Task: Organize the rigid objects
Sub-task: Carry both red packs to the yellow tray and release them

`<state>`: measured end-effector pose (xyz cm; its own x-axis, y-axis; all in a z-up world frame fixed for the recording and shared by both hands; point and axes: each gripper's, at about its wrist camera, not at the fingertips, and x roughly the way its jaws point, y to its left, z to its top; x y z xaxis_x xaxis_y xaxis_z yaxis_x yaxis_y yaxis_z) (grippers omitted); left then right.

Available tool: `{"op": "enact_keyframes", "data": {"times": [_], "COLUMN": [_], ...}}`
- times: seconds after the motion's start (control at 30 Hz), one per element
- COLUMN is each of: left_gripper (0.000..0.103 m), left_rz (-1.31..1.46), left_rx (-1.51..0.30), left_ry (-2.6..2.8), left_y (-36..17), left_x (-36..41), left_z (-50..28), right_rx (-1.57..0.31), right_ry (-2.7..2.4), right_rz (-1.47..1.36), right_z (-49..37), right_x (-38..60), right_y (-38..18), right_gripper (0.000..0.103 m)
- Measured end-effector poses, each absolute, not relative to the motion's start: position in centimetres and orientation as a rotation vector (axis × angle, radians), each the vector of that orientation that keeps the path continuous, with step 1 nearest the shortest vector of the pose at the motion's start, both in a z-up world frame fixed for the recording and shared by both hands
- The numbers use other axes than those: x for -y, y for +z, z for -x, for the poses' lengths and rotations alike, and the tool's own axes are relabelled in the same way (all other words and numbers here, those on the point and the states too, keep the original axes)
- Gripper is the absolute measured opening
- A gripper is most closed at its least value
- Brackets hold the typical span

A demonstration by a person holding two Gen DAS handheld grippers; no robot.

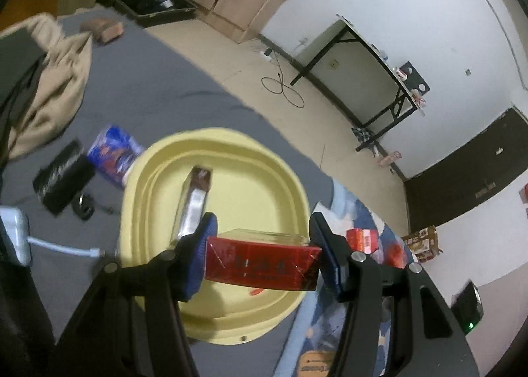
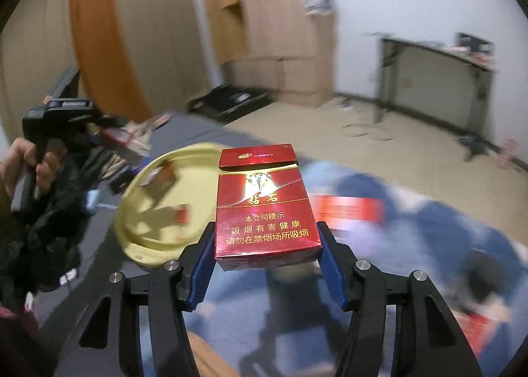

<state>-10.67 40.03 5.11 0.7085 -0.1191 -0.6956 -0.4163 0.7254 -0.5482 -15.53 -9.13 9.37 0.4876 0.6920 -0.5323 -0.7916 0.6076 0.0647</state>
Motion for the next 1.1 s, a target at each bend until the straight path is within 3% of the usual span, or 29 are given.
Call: {"op": "enact_keyframes", "data": {"times": [0.27,0.6,0.63,0.7,0.8,0.87,1.1], "left_gripper": [0.059,0.058,0.06,0.078,0.101,0.103,0.103], "left_rz": [0.661,0.606,0.613,0.628,0.628,0.602,0.569], "left_rx": [-0.854,-0.906,-0.903,-0.896,-0.84,-0.809,-0.806], "left_ry": [0.174,0.189,0.19,0.195,0.183,0.18,0.07], "left_y": [-0.7,-3.3,-3.4,-3.1,-1.1,0.6,6.3], "left_x": [-38.5,-39.4,-39.5,-39.5,-39.5,-39.0,-35.2], "left_z": [11.9,9.2,9.2,9.4,10.1,10.1,7.0], "right_rx": [-0.709,-0.777,-0.785,-0.791,-0.795,-0.751,-0.652], "right_ry": [1.011,0.933,0.934,0.943,0.973,0.971,0.787], "right_rz": [0.394,0.538,0.537,0.527,0.47,0.396,0.127], "right_z": [16.5,13.7,13.4,12.4,12.5,13.3,14.7], "right_x": [-6.5,-12.8,-12.9,-14.1,-12.8,-10.4,4.4], "right_y": [4.9,2.1,1.7,1.1,1.9,3.3,7.0], "right_gripper": [0.057,0.057,0.057,0.058,0.072,0.1,0.103]}}
